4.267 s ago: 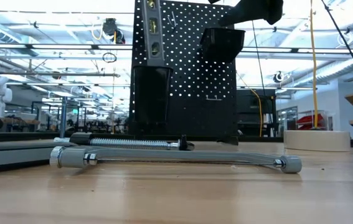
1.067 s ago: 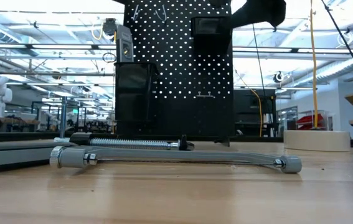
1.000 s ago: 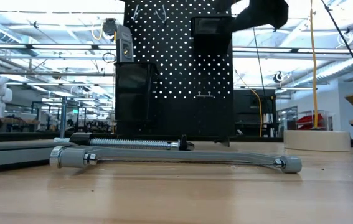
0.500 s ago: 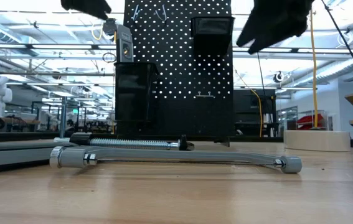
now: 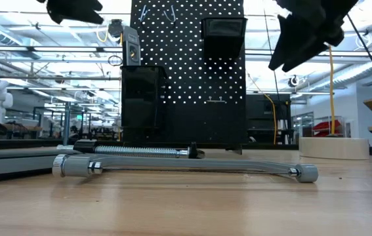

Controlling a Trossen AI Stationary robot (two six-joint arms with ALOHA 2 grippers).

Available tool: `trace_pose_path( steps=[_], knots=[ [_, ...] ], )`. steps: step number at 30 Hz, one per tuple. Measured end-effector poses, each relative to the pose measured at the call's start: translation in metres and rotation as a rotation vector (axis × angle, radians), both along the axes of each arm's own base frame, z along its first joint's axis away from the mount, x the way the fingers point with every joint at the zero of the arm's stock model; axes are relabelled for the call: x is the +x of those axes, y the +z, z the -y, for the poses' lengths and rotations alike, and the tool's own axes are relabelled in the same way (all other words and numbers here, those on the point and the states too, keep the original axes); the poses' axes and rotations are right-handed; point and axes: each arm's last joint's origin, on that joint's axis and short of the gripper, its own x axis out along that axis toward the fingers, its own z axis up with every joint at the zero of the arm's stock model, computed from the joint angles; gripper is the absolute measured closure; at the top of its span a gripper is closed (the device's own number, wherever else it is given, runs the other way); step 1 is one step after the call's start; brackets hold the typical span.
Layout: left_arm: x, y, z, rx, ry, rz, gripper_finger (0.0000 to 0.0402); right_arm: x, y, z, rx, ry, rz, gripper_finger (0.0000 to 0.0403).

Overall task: Hang tools onto peg board
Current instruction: Hang the black clamp on the peg board

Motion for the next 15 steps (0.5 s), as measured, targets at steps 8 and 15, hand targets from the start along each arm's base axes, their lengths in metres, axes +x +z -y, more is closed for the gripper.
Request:
trace_pose_path(
  steps=[8, 15],
  knots=[
    [-0.006, -0.024, 0.009, 0.155, 0.162, 0.101, 0.0187, 0.009, -0.02, 0.029, -0.067, -0.024, -0.039, 0.0239],
    [-0.007, -0.032, 0.008, 0.179, 0.171, 0.128, 0.0187, 0.015, -0.022, 0.069, -0.058, -0.113, -0.105, 0.0389]
  ],
)
